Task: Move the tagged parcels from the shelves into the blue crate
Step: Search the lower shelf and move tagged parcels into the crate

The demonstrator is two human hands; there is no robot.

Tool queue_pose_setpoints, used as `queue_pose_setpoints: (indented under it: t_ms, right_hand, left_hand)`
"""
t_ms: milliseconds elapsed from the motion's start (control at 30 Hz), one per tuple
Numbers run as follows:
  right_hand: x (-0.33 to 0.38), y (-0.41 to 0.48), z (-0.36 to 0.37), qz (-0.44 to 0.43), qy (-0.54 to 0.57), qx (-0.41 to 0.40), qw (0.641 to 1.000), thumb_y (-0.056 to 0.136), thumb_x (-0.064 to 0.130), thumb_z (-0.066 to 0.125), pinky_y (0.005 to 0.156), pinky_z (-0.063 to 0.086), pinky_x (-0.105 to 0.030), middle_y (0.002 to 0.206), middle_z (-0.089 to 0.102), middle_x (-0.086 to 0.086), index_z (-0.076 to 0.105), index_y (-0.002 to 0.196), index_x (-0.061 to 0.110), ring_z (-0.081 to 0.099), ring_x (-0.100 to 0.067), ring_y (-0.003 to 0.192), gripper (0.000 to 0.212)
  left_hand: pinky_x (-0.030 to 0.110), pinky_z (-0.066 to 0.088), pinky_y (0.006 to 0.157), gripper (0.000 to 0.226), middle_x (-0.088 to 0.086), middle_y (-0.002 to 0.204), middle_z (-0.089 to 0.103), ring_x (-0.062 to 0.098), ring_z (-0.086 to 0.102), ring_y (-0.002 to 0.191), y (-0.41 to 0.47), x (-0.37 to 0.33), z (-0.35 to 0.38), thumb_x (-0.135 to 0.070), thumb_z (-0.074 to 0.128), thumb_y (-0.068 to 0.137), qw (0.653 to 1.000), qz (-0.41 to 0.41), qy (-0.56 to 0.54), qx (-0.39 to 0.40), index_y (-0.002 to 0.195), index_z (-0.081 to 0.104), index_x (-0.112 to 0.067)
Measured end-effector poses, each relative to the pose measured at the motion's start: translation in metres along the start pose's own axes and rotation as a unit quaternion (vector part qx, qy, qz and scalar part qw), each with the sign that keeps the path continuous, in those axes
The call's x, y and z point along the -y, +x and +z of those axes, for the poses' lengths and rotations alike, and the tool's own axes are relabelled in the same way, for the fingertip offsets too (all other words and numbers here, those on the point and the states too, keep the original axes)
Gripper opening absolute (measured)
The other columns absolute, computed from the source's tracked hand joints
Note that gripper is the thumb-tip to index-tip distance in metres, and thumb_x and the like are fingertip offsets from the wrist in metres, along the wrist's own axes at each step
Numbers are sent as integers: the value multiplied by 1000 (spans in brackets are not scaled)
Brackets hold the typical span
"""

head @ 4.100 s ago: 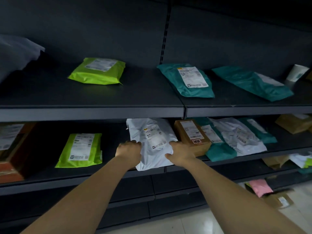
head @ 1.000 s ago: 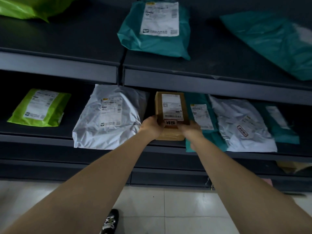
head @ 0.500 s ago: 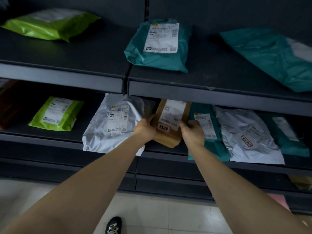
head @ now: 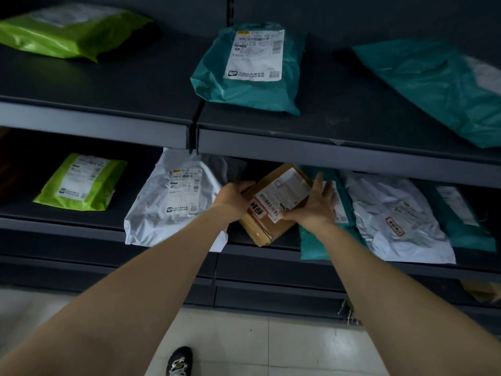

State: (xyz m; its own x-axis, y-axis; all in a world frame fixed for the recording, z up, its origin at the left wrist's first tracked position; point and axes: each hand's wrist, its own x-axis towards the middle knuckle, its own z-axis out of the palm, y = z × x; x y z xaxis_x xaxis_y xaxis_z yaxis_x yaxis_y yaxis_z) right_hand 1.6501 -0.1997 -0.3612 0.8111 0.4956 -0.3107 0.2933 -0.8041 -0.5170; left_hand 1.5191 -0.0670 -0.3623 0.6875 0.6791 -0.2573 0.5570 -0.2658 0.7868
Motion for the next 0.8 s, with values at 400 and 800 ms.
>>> queue_pose_setpoints:
  t_ms: [400, 800]
  right_hand:
    - [-29, 3, 9, 71, -53, -38, 995, 80, 60, 64, 95, 45, -42, 144, 45, -15, 6, 152, 16, 50, -34, 126, 102]
    - [-34, -1, 10, 15, 129, -139, 982, 86, 62, 54, 83, 49, -34, 105, 67, -7, 58, 106, 15, 63, -29, 99, 51]
  left_hand:
    - [45, 48, 98, 50, 11, 131, 51, 32, 54, 117, 16, 3, 25, -4, 48, 89, 992, -60, 53, -102, 138, 39, -15]
    - [50, 49, 98, 76, 13, 139, 41, 32, 56, 116, 17, 3, 21, -8, 38, 90, 998, -30, -8, -52, 145, 12, -53]
